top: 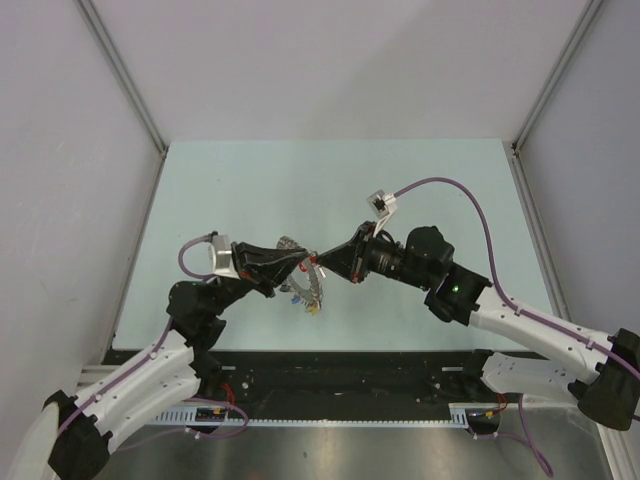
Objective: Put the keys on the keyring
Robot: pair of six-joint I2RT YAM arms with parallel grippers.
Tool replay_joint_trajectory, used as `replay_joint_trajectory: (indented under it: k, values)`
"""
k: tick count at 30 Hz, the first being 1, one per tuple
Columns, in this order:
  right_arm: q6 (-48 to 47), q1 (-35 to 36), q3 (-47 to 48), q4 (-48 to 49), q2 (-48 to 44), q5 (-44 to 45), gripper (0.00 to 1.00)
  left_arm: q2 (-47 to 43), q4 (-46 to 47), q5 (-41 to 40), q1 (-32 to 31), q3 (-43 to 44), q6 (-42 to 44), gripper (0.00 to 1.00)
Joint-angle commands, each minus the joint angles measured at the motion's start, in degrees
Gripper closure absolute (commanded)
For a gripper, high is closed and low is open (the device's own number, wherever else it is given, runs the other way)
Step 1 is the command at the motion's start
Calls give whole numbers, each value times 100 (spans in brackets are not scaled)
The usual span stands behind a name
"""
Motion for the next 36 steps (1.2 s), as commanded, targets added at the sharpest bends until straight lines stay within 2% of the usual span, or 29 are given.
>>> replay_joint_trajectory:
  k: [1, 11, 24, 36]
  values:
    - [-174, -32, 104, 84, -228, 18, 96, -231, 222, -245, 4, 72, 223, 100]
    - [-587, -76, 104, -13, -430, 71, 96, -257, 37, -236, 4, 108, 328, 100]
    - [-1905, -102, 279, -698, -580, -78, 94, -319, -315, -298, 4, 231, 495, 100]
    - [-2318, -41, 455, -470, -457, -500, 91, -345, -499, -420, 4, 275, 618, 100]
